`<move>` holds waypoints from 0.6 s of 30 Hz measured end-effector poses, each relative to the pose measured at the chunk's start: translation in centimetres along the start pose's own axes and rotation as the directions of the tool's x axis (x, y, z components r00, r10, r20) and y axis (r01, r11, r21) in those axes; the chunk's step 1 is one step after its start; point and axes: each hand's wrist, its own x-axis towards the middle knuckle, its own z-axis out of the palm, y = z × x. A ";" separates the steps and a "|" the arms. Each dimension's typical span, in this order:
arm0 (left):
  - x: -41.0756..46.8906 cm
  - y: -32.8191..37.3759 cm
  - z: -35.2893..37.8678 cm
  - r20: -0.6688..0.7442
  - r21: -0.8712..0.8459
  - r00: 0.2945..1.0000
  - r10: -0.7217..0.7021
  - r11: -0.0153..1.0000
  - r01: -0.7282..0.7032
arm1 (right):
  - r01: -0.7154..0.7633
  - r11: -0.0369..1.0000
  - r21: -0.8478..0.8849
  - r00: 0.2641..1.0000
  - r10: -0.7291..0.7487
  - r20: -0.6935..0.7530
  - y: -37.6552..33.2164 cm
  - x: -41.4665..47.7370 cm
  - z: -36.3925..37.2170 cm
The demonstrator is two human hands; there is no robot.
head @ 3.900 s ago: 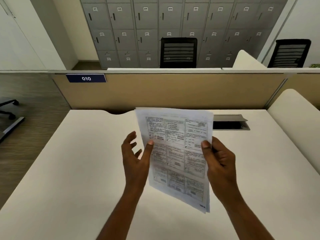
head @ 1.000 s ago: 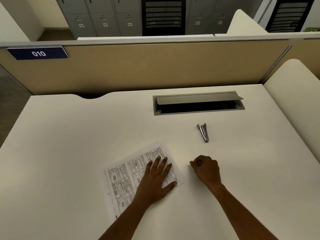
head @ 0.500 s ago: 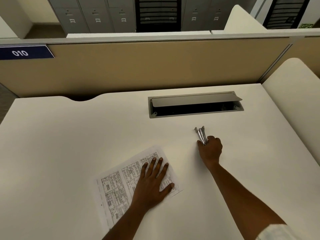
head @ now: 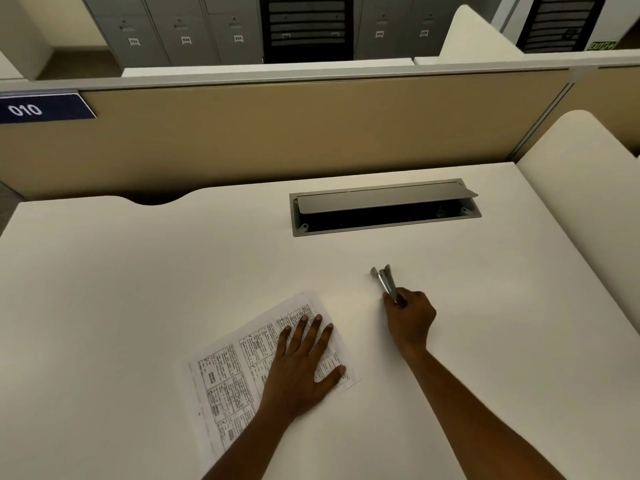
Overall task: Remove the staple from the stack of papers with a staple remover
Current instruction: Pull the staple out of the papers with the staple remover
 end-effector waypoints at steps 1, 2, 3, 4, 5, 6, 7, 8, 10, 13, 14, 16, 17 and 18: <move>0.0 0.1 -0.2 -0.011 -0.005 1.000 0.004 1.000 -0.004 | 0.025 1.000 0.019 1.000 -0.026 0.016 -0.1 -0.8 -0.3; 0.0 0.1 -0.5 -0.033 -0.009 0.999 0.007 1.000 -0.008 | 0.053 0.998 0.040 0.998 -0.054 0.030 -0.3 -1.6 -0.7; 0.1 0.3 -0.9 -0.065 -0.010 0.998 0.007 1.000 -0.008 | 0.080 0.995 0.065 0.996 -0.083 0.043 -0.6 -2.4 -1.1; 0.2 0.4 -1.4 -0.104 -0.012 0.995 0.006 1.000 -0.007 | 0.107 0.990 0.092 0.992 -0.112 0.055 -0.8 -3.1 -1.6; 0.4 0.6 -2.0 -0.145 -0.017 0.989 0.006 1.000 -0.009 | 0.134 0.984 0.116 0.988 -0.142 0.065 -1.2 -3.7 -2.0; 0.7 0.8 -2.6 -0.188 -0.024 0.982 0.017 0.999 -0.022 | 0.160 0.977 0.138 0.982 -0.172 0.077 -1.5 -4.3 -2.4; 1.0 1.2 -3.4 -0.229 -0.024 0.972 0.045 0.998 -0.052 | 0.180 0.970 0.165 0.977 -0.196 0.089 -2.0 -4.9 -3.0; 1.3 1.6 -4.3 -0.266 -0.022 0.960 0.086 0.995 -0.095 | 0.193 0.962 0.194 0.971 -0.215 0.102 -2.5 -5.5 -3.6; 2.1 2.5 -6.0 -0.322 -0.003 0.928 0.187 0.980 -0.198 | 0.204 0.945 0.256 0.960 -0.244 0.137 -3.6 -6.5 -4.7; 2.8 3.6 -8.1 -0.396 0.056 0.865 0.308 0.948 -0.312 | 0.193 0.924 0.330 0.943 -0.268 0.198 -5.1 -7.8 -6.2; 2.8 3.8 -8.6 -0.423 0.070 0.842 0.335 0.938 -0.339 | 0.184 0.919 0.348 0.938 -0.270 0.217 -5.4 -8.1 -6.7; 2.6 4.1 -9.1 -0.476 0.093 0.795 0.376 0.920 -0.380 | 0.181 0.913 0.366 0.929 -0.281 0.241 -6.0 -8.5 -7.6; 2.4 4.1 -9.3 -0.498 0.096 0.775 0.389 0.913 -0.396 | 0.188 0.909 0.372 0.924 -0.292 0.247 -6.2 -8.7 -7.9; 2.2 4.2 -9.4 -0.517 0.089 0.760 0.394 0.908 -0.410 | 0.194 0.905 0.379 0.919 -0.303 0.253 -6.3 -8.9 -8.2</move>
